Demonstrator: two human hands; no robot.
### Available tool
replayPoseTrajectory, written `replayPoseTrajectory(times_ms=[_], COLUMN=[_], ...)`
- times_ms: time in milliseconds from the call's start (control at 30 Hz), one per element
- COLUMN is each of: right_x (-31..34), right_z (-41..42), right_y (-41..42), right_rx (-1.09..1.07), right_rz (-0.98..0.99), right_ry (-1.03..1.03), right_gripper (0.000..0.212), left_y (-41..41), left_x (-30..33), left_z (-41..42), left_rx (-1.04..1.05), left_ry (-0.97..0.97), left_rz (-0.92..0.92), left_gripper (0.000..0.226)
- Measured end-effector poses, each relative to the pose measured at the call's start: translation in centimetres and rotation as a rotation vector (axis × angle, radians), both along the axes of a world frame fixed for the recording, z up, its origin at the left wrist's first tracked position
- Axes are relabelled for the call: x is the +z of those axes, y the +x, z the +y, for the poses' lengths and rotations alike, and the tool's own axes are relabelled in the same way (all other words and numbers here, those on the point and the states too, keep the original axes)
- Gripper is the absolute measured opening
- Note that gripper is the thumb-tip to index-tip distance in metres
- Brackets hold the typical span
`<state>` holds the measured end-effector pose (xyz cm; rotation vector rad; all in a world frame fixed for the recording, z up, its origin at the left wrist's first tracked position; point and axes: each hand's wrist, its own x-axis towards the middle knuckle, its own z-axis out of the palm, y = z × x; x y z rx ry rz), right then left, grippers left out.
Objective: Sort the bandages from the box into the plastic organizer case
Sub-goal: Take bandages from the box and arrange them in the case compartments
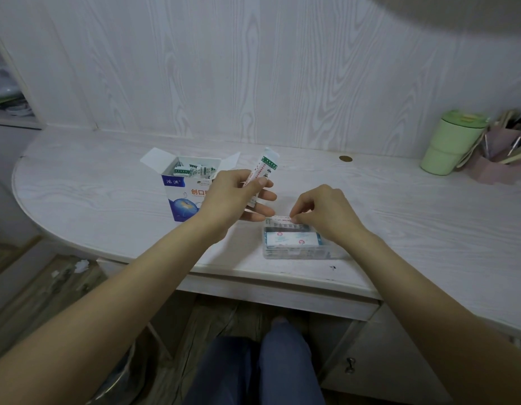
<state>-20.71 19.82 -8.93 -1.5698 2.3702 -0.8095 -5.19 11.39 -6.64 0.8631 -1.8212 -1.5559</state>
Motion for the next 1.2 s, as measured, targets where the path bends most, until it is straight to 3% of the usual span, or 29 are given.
replayPoseTrajectory(times_ms=[133, 267, 333, 467, 700, 800, 1000, 1200], right_x=[0.1, 1.3, 1.9, 2.1, 1.6, 1.3, 0.2, -0.2], right_z=[0.2, 0.7, 0.9, 0.8, 1.1, 1.3, 1.1, 0.4], right_y=[0.2, 1.3, 1.6, 1.5, 0.1, -0.4, -0.3, 0.5], right_rx=[0.024, 0.014, 0.027, 0.008, -0.157, -0.205, -0.204, -0.149], right_rz=[-0.035, -0.463, -0.574, -0.596, -0.94, -0.866, -0.445, -0.192], right_ry=[-0.101, -0.528, -0.546, -0.509, -0.554, -0.446, -0.222, -0.117], right_gripper=[0.006, 0.008, 0.006, 0.004, 0.005, 0.008, 0.009, 0.003], left_y=[0.0, -0.2, -0.4, -0.5, 0.1, 0.3, 0.1, 0.1], left_x=[0.0, 0.1, 0.2, 0.3, 0.3, 0.2, 0.4, 0.3], left_z=[0.1, 0.4, 0.8, 1.1, 0.2, -0.2, -0.1, -0.1], left_rx=[-0.018, -0.053, -0.111, -0.178, -0.046, 0.007, 0.007, 0.001], left_ry=[0.012, 0.042, 0.026, 0.018, 0.03, -0.009, -0.035, -0.034], left_rz=[0.028, 0.057, 0.041, 0.022, 0.063, 0.047, 0.035, 0.019], left_gripper=[0.009, 0.006, 0.01, 0.015, 0.019, 0.023, 0.026, 0.025])
